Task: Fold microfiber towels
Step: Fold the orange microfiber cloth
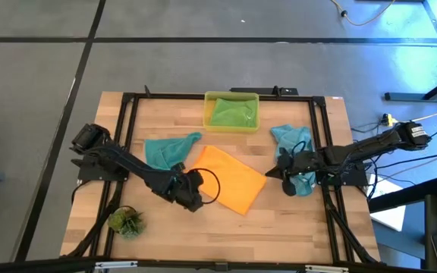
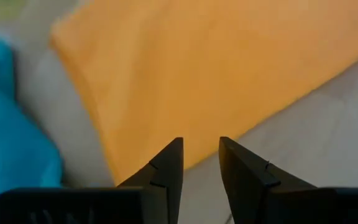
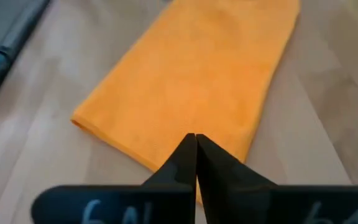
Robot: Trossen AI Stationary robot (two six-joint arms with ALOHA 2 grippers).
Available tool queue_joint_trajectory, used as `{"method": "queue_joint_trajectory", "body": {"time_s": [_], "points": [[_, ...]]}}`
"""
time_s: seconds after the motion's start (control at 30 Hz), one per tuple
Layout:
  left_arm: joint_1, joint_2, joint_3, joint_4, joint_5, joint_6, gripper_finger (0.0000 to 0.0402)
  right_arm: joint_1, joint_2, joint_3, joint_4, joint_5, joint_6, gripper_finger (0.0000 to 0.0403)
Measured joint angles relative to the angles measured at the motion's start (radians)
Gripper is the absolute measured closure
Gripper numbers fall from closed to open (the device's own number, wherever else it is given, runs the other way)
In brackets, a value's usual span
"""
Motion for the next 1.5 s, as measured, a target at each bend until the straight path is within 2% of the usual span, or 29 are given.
{"method": "queue_joint_trajectory", "body": {"time_s": [0.27, 0.37, 0.47, 0.53, 0.63, 1.03, 1.27, 1.5], "points": [[0.014, 0.011, 0.0, -0.113, 0.082, -0.07, 0.0311, 0.002, 0.194, 0.08, -0.041, 0.077, 0.055, 0.0398], [0.0, 0.011, 0.0, -0.13, 0.091, -0.07, 0.0337, 0.001, 0.233, 0.091, -0.044, 0.08, 0.07, 0.0392], [-0.003, 0.011, 0.0, -0.128, 0.136, -0.073, 0.0384, 0.001, 0.243, 0.095, -0.042, 0.081, 0.072, 0.0389], [0.001, 0.011, -0.002, -0.126, 0.141, -0.083, 0.0395, -0.002, 0.243, 0.095, -0.044, 0.097, 0.074, 0.0391], [0.011, 0.011, -0.02, -0.136, 0.153, -0.095, 0.0397, -0.008, 0.243, 0.095, -0.078, 0.155, 0.094, 0.0398], [0.119, 0.011, -0.12, -0.079, 0.173, -0.099, 0.04, -0.018, 0.256, 0.095, -0.18, 0.159, 0.145, 0.04], [0.206, 0.011, -0.12, -0.078, 0.17, -0.011, 0.04, -0.009, 0.346, 0.095, -0.129, 0.1, 0.178, 0.0401], [0.305, 0.011, -0.12, -0.07, 0.128, 0.084, 0.0399, 0.052, 0.451, 0.098, -0.067, 0.136, 0.25, 0.0401]]}}
